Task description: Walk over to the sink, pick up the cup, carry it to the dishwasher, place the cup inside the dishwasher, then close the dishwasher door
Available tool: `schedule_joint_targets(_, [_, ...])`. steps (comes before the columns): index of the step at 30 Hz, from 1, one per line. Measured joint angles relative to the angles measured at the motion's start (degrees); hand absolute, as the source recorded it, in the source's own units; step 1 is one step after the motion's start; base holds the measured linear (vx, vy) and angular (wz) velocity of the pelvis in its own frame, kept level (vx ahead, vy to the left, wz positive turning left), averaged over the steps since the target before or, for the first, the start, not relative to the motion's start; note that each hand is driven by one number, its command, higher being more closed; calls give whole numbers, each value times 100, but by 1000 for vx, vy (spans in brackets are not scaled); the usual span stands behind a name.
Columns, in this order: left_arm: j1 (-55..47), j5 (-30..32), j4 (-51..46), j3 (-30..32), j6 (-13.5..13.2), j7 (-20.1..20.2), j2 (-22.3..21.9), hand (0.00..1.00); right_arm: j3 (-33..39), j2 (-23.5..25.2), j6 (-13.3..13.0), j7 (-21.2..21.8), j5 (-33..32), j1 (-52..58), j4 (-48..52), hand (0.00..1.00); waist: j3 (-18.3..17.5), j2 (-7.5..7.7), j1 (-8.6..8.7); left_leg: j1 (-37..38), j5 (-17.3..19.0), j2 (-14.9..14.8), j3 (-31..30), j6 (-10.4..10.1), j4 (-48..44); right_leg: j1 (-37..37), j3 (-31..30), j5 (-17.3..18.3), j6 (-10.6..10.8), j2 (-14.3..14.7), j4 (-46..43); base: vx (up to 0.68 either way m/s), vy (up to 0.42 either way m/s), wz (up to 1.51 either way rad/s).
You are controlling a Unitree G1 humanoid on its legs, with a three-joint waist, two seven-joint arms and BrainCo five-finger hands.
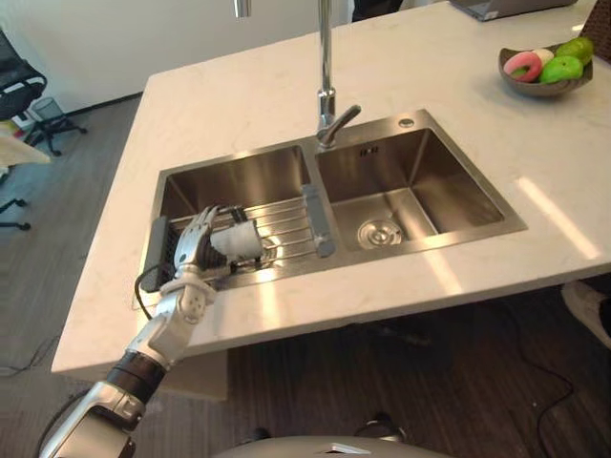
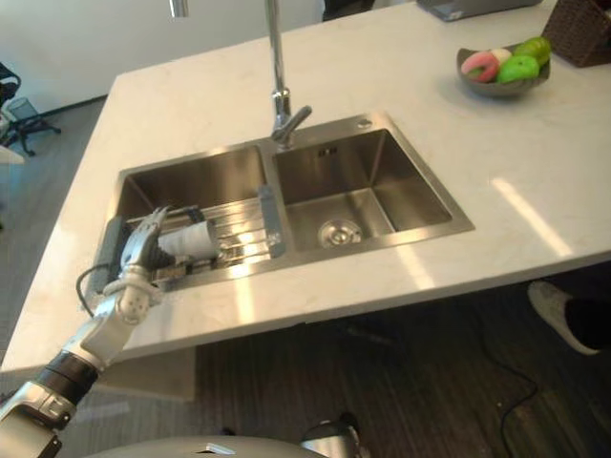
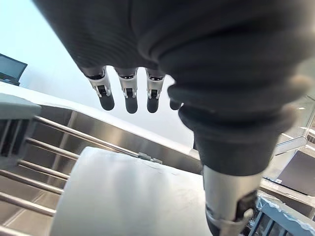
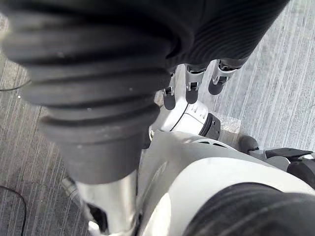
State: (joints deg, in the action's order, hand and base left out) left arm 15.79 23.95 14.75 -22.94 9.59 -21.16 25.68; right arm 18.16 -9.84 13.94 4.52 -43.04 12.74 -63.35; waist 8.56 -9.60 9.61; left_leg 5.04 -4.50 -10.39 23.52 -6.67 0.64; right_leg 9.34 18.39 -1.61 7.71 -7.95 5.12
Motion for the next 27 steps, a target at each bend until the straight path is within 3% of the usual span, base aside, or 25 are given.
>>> schedule_joint_targets(9, [-1, 143, 161, 22, 170, 211, -134, 0, -13, -64, -35, 20, -2, 2, 5, 0, 19, -52, 5, -149, -98, 30, 0, 30, 3, -145, 115, -17, -25, -54, 0, -66, 2, 1])
schedule_joint_targets(14, [13, 219, 188, 59, 297, 192, -169, 0, -191, -111, -50, 8, -28, 12, 109, 0, -1, -80, 23, -159, 63, 44, 1, 141, 3, -148, 132, -100, 15, -66, 0, 0, 0, 0])
schedule_joint_targets(18, [11, 193, 226, 58, 313, 177, -168, 0, -289, -159, -48, 9, -48, 26, 160, 0, -2, -96, 39, -147, 102, 7, -11, 84, 3, -149, 133, -145, 9, -33, -1, 29, -15, -3])
schedule_joint_targets(27, [13, -427, 280, 363, 391, -202, -163, 0, -392, -162, -48, -1, -64, 19, 163, 0, 42, -73, 87, -99, 78, -8, 30, 8, -1, -151, 126, -140, 9, -18, -2, 25, -9, -4])
